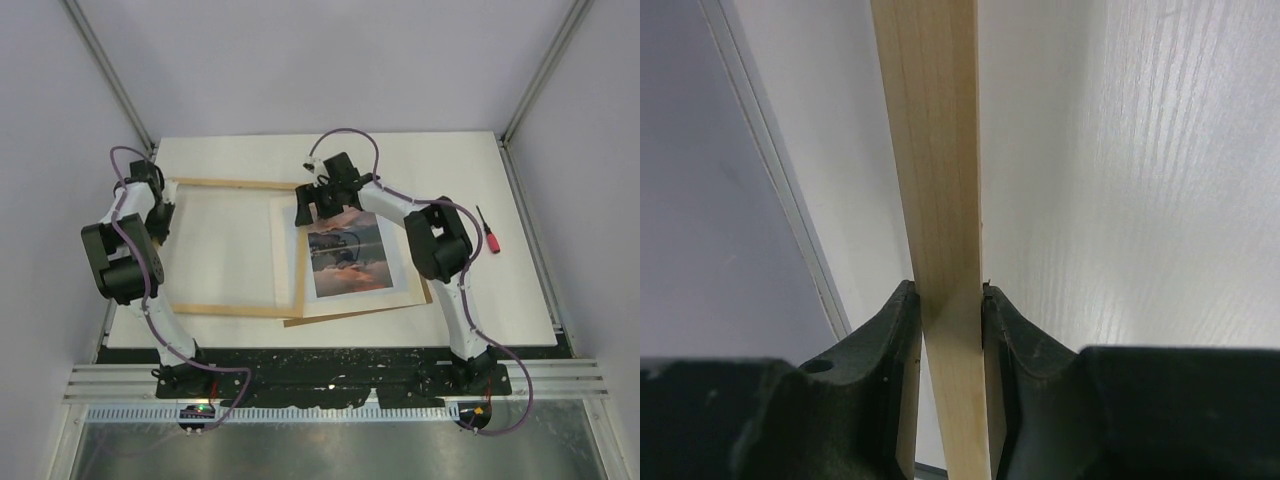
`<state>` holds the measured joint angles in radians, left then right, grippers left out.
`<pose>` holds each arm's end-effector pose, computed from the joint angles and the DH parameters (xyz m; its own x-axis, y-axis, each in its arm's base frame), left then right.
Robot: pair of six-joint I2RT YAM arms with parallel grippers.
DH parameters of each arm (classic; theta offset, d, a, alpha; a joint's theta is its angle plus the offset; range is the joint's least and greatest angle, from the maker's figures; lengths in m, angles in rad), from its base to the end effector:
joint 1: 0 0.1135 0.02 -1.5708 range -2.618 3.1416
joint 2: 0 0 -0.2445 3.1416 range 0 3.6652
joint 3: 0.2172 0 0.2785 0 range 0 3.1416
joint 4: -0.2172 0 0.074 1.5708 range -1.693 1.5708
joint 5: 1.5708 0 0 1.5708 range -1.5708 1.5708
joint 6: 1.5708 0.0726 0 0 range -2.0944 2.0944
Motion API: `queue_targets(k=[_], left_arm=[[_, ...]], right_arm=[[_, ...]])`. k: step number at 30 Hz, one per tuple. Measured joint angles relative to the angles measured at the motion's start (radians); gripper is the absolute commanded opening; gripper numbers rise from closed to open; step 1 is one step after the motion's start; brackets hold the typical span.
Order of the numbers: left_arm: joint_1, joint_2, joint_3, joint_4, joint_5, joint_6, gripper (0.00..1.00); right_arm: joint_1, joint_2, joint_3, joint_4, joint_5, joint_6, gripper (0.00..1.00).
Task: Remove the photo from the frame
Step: Place the photo frame item at the center of the board, then move the photo frame item to the center of the board.
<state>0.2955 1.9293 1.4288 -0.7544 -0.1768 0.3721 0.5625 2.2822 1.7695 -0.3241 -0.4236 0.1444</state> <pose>0.3965 0.1341 0.1263 -0.9703 0.0788 -0.2286 0.0149 0.9631 0.2687 0.4409 0.3132 0.1135 -0.7250 -0.3020 -0.6190 -0.6212 0.6748 0.3984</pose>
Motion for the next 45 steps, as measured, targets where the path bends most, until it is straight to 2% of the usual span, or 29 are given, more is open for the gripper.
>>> queue_targets(k=[14,26,27,30,34,36,41,45], left_arm=[[0.018,0.083,0.114,-0.038,-0.053,0.003,0.00],[0.057,0.119,0.149,-0.058,-0.074,0.002,0.00],[0.058,0.120,0.150,-0.058,-0.074,0.002,0.03],[0.060,0.120,0.151,-0.058,-0.074,0.000,0.32],[0.061,0.120,0.151,-0.059,-0.073,0.000,0.58],[0.061,0.115,0.145,-0.057,-0.066,-0.003,0.65],[0.061,0.037,0.080,-0.067,-0.023,-0.009,0.71],[0.046,-0.110,0.007,-0.078,0.045,-0.026,0.72]], right_arm=[[-0.042,0.008,0.031,-0.057,0.026,-0.028,0.89],[-0.173,-0.065,-0.091,-0.014,0.095,-0.088,0.90],[-0.178,-0.069,-0.099,-0.011,0.099,-0.091,0.90],[-0.189,-0.086,-0.124,-0.004,0.109,-0.103,0.90],[-0.197,-0.101,-0.146,0.002,0.104,-0.125,0.90],[-0.202,-0.115,-0.162,-0.004,0.090,-0.140,0.90],[-0.219,-0.167,-0.180,-0.079,0.035,-0.159,0.90],[-0.241,-0.264,-0.180,-0.143,0.000,-0.174,0.90]])
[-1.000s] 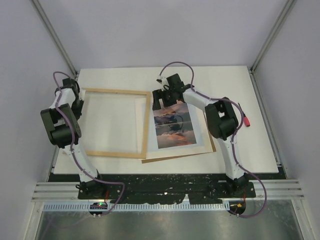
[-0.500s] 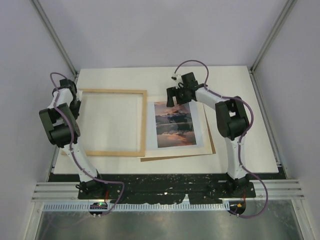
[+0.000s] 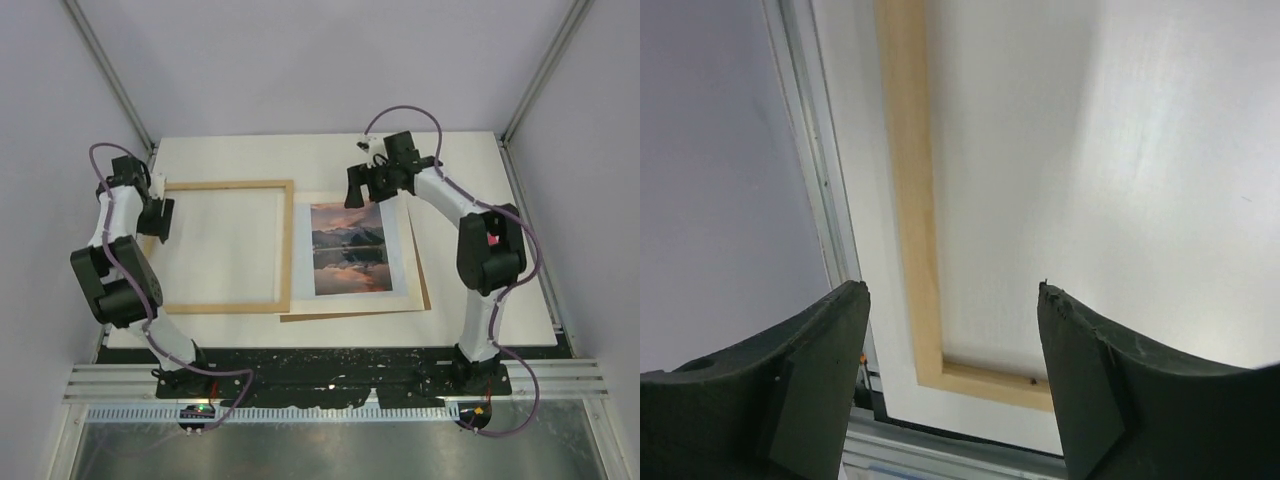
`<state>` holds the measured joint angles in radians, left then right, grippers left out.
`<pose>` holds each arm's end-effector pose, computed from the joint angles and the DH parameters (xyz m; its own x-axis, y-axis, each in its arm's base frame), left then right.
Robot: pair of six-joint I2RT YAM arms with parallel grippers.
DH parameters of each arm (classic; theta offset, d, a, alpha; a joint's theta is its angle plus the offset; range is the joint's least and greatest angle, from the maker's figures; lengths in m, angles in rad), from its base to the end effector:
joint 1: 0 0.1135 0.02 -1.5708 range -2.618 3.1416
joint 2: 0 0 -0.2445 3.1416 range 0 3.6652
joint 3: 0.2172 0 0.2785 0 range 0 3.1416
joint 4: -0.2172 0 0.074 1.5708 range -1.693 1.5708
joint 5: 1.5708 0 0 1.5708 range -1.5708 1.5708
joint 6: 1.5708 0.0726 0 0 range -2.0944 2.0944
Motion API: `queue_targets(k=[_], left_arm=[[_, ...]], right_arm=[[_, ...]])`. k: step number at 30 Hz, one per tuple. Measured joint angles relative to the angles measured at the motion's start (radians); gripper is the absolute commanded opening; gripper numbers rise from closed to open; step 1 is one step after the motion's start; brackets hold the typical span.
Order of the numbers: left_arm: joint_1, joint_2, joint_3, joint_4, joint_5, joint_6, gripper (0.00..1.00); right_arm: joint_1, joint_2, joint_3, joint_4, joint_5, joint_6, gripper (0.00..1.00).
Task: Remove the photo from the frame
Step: Move the photo frame item to the center of the board.
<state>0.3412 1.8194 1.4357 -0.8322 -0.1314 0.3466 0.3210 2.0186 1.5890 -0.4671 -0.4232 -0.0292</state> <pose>0.3790 0.1447 0.1674 -0.9583 0.0171 -0.2851 -0.0522 0.9709 0.2336 0.4514 0.1815 0.1657 -0.7255 -0.2693 -0.6333 -0.5523 0.7768 0.3025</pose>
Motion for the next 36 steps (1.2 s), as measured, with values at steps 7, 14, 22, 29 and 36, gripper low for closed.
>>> queue_targets(k=[7,14,22,29,36], left_arm=[[-0.269,-0.261,-0.047,-0.022,0.188,-0.026,0.77],[-0.527,-0.071,0.055,-0.025,0.422,-0.122,0.87],[-0.605,0.154,0.130,-0.030,0.493,-0.212,1.00],[-0.623,0.217,0.176,-0.029,0.542,-0.264,1.00],[-0.655,0.279,0.187,-0.031,0.513,-0.300,1.00]], right_arm=[[-0.149,-0.239,-0.114,-0.024,-0.073,-0.008,0.90],[-0.379,-0.211,-0.301,-0.052,-0.135,-0.014,0.90],[-0.466,-0.098,-0.323,-0.127,-0.235,-0.019,0.90],[-0.461,-0.063,-0.308,-0.160,-0.313,-0.020,0.89],[-0.460,-0.061,-0.310,-0.163,-0.320,-0.018,0.89]])
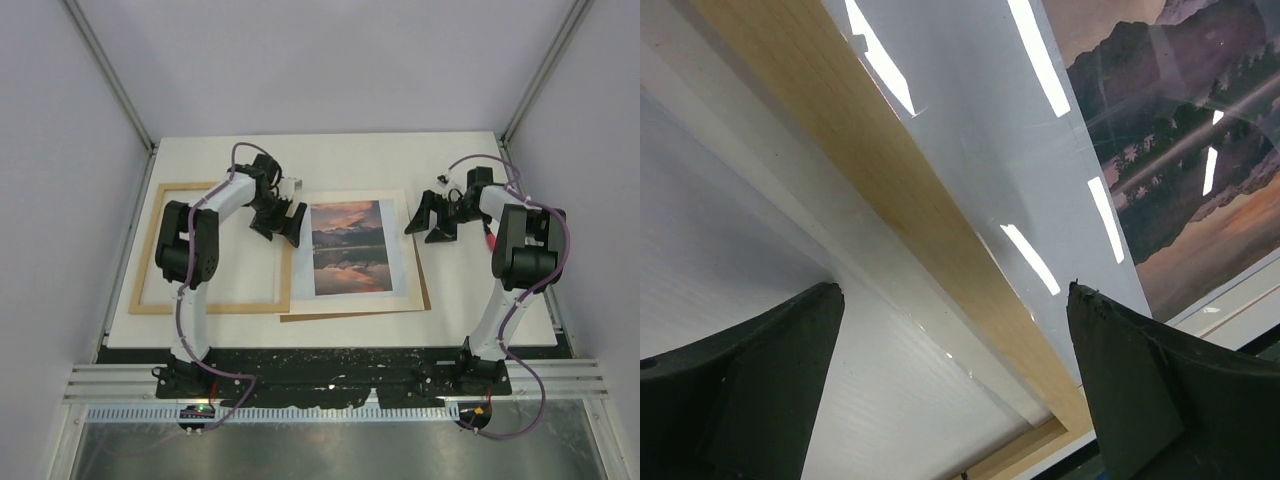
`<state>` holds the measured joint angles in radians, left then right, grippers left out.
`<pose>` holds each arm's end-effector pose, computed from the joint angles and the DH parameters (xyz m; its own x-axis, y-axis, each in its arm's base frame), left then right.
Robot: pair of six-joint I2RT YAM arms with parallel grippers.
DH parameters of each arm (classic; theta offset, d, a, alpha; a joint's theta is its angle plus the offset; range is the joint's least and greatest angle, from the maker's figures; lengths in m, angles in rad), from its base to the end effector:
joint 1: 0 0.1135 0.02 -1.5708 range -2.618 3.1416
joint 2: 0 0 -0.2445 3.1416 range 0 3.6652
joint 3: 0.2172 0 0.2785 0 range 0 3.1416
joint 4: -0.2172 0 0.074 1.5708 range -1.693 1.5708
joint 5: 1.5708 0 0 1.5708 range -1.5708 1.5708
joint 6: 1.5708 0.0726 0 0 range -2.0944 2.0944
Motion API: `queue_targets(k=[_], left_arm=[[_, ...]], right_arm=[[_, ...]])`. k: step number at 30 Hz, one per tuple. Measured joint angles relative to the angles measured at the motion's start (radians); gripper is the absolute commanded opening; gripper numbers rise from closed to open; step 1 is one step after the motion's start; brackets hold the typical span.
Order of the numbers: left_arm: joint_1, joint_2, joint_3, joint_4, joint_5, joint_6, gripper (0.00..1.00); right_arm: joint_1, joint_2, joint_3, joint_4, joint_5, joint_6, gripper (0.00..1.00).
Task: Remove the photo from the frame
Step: Move the photo frame item to the center of the board.
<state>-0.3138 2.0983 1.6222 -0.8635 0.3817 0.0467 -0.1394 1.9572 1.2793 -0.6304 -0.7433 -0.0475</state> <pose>0.4146 -0.1630 0.1159 -0.9077 0.3401 -0.2458 0.4105 0.8414 -0.3515 0.3977 -0.0062 0.0931 -0.9519 0.0983 -0.2902 -0.1169 0.7590 0.6405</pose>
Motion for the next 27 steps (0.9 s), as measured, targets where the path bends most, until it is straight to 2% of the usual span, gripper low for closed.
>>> queue_targets(k=[9,17,21,22,25,27], left_arm=[[-0.027,0.048,0.058,-0.025,-0.031,-0.025,1.00],[-0.033,0.048,0.049,-0.009,0.051,-0.052,0.97],[-0.030,0.048,0.045,-0.002,0.064,-0.064,0.95],[-0.029,0.048,0.044,0.000,0.066,-0.066,0.94],[-0.024,0.048,0.042,0.003,0.075,-0.070,0.93],[-0.023,0.048,0.040,0.005,0.082,-0.071,0.93]], right_arm=[[0.000,0.000,-0.012,-0.009,-0.027,0.000,0.89],[0.000,0.014,-0.023,-0.035,-0.089,-0.004,0.86],[-0.010,0.024,-0.023,-0.037,-0.108,-0.008,0.78],[-0.014,0.027,-0.023,-0.037,-0.114,-0.009,0.71],[-0.031,0.045,-0.023,-0.037,-0.128,-0.017,0.59],[-0.053,0.062,-0.023,-0.037,-0.153,-0.021,0.58]])
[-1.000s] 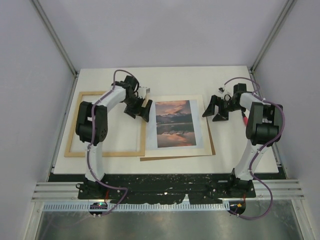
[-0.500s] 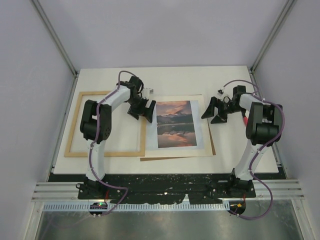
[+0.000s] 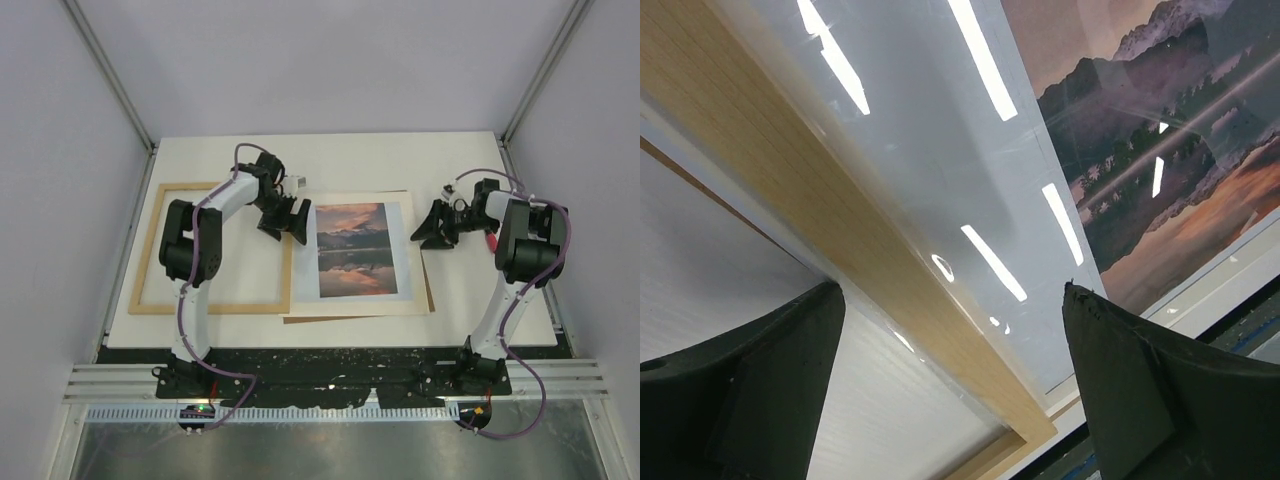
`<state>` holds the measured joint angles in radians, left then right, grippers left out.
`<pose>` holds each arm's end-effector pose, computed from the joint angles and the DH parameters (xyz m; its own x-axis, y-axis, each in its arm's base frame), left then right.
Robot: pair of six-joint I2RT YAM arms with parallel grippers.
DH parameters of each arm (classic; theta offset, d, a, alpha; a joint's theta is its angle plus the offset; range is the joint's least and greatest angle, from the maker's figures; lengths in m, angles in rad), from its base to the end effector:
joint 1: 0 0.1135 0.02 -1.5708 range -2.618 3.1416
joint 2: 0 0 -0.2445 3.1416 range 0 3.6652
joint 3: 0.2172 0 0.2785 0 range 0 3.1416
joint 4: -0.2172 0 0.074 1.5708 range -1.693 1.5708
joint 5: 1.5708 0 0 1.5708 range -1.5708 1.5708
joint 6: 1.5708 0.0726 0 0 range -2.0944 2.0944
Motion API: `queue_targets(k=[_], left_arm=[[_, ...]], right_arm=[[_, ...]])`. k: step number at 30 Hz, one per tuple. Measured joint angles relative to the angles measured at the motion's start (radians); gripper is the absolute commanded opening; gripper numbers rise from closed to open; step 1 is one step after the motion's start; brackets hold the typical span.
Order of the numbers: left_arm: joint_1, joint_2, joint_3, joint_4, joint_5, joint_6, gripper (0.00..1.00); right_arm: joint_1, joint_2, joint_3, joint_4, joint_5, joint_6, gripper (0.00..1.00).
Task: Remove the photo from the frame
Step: Move the photo frame item to the center of the board, then pick up the photo frame item from the photo frame.
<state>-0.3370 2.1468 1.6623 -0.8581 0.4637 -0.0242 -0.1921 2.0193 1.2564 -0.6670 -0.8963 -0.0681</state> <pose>0.4170 -0.1805 0.1097 -0.9285 0.3024 -0.2156 0.3689 0.8182 -0.4410 0.3847 -0.0171 0.0711 -0.9704 0.1455 -0.1927 -0.0546 0.6454 0.7619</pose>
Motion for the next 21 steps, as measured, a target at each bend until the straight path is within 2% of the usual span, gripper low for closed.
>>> queue_targets(k=[7,14,15,19,20,21], left_arm=[[-0.002,-0.002,-0.013,0.013,0.050,-0.007,0.93],[-0.005,-0.003,-0.025,0.028,0.096,-0.024,0.93],[-0.007,-0.003,-0.027,0.031,0.107,-0.026,0.93],[-0.019,-0.003,-0.036,0.037,0.144,-0.027,0.93],[-0.021,-0.003,-0.037,0.038,0.150,-0.028,0.93],[-0.023,-0.003,-0.039,0.039,0.155,-0.029,0.94]], right_arm=[[-0.049,0.015,0.000,0.000,-0.106,0.003,0.49],[-0.043,0.015,0.001,-0.002,-0.228,0.013,0.42],[-0.040,0.015,0.001,-0.002,-0.237,0.012,0.38],[-0.032,0.016,0.002,-0.005,-0.237,0.001,0.34],[-0.032,0.018,0.002,-0.005,-0.229,-0.003,0.32],[-0.032,0.019,0.002,-0.004,-0.216,-0.006,0.21]])
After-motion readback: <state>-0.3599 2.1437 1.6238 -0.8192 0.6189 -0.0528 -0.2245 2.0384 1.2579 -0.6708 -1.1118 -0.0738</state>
